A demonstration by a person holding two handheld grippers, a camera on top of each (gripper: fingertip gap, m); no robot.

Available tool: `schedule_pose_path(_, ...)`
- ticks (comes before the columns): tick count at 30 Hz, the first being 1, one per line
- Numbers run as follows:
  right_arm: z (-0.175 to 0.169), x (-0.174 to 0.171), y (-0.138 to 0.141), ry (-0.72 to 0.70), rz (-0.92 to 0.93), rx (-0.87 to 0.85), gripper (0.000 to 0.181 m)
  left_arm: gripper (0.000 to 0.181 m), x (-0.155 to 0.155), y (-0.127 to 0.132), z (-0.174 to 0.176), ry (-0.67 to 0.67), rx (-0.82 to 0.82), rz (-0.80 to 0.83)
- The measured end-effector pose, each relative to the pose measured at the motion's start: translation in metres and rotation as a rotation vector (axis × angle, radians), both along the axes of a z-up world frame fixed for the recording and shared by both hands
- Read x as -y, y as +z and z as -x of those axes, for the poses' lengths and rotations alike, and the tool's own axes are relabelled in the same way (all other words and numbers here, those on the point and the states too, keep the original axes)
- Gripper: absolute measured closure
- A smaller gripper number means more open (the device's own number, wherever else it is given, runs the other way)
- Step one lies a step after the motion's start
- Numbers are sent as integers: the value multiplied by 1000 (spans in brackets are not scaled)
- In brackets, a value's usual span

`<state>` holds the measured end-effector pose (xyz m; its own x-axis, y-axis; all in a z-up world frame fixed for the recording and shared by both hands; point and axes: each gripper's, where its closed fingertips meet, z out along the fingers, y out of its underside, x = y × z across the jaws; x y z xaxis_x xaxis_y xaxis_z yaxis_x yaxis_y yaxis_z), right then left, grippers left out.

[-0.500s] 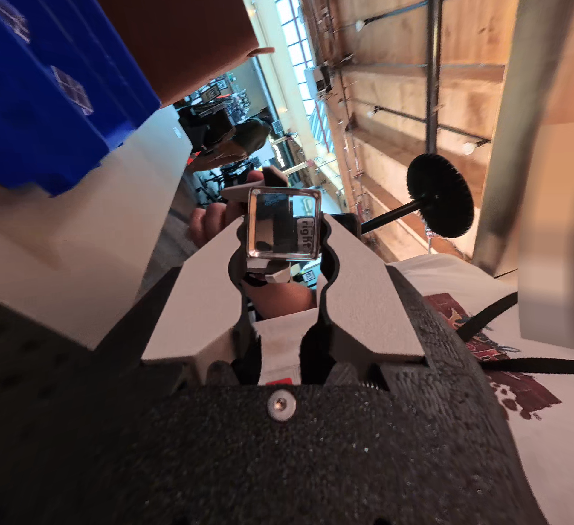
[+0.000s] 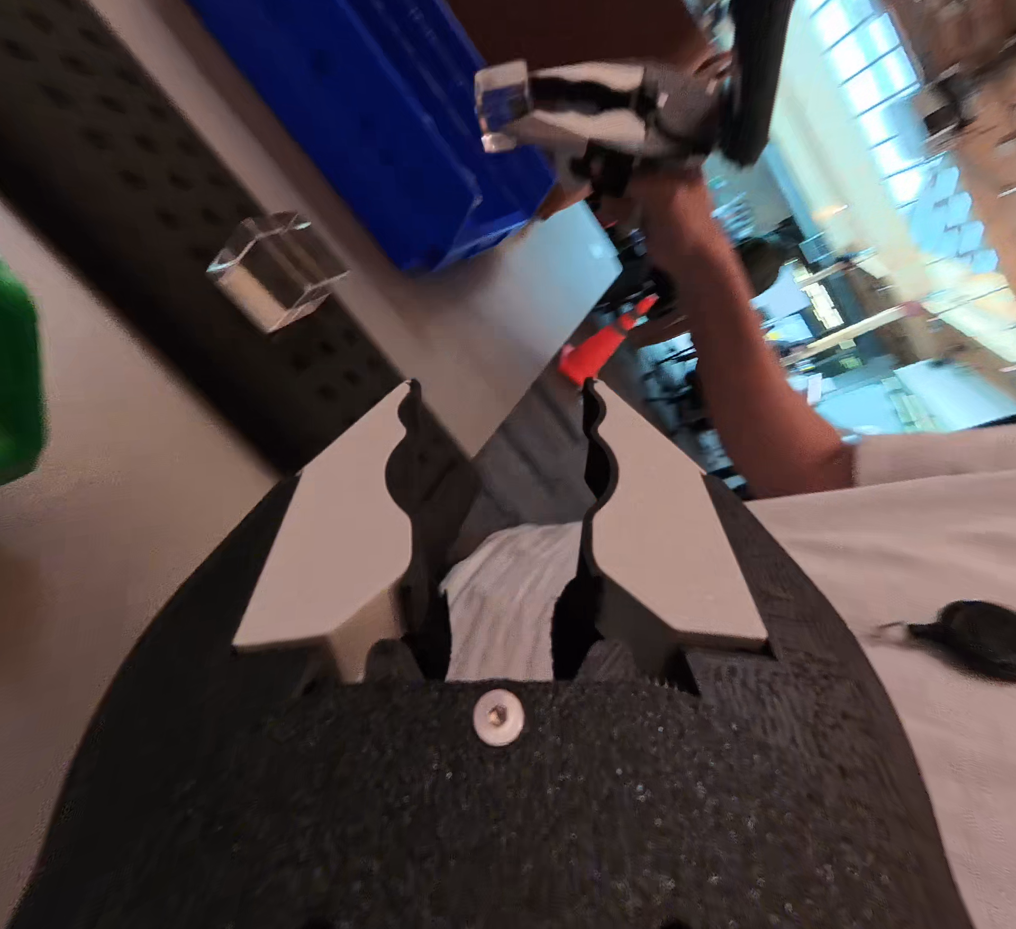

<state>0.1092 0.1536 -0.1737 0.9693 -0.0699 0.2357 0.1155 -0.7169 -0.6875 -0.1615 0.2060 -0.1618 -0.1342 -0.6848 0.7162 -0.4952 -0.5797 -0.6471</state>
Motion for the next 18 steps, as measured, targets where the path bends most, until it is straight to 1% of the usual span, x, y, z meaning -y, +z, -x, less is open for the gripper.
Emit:
schedule_pose_path(1,-8,0,-16,8,78,-38,140,121,-1,-11,7,13,-35,-76)
schedule_pose_path(2,-8,2,-35,35,189,-101,139,121,-2,-20,13,24,-66,-149)
schedule_pose_path(4,-12,1,-61,46,348,-145,139,121,-1,-36,21,14,-147,-263)
schedule_pose_path(7,-9,-3,-89,81,518,-202,139,121,2,-36,11,-28,-163,-456)
schedule_pose_path(10,-5,-5,-106,134,617,-173,139,119,-3,-34,-12,-95,-230,-669)
schedule_pose_path(12,-3,-6,-111,147,615,-168,139,120,-13,-38,-30,-134,-287,-773)
schedule_pose_path(15,-4,-6,-111,159,569,-145,139,120,-25,-48,-59,-207,-357,-804)
schedule_pose_path(16,-6,-4,-109,141,550,-132,134,120,-31,-53,-67,-221,-389,-832)
schedule_pose_path(17,-9,-2,-105,108,511,-124,120,120,-38,-56,-75,-231,-411,-882)
schedule_pose_path(18,-9,-1,-98,75,454,-129,114,120,-43,-58,-82,-254,-420,-937)
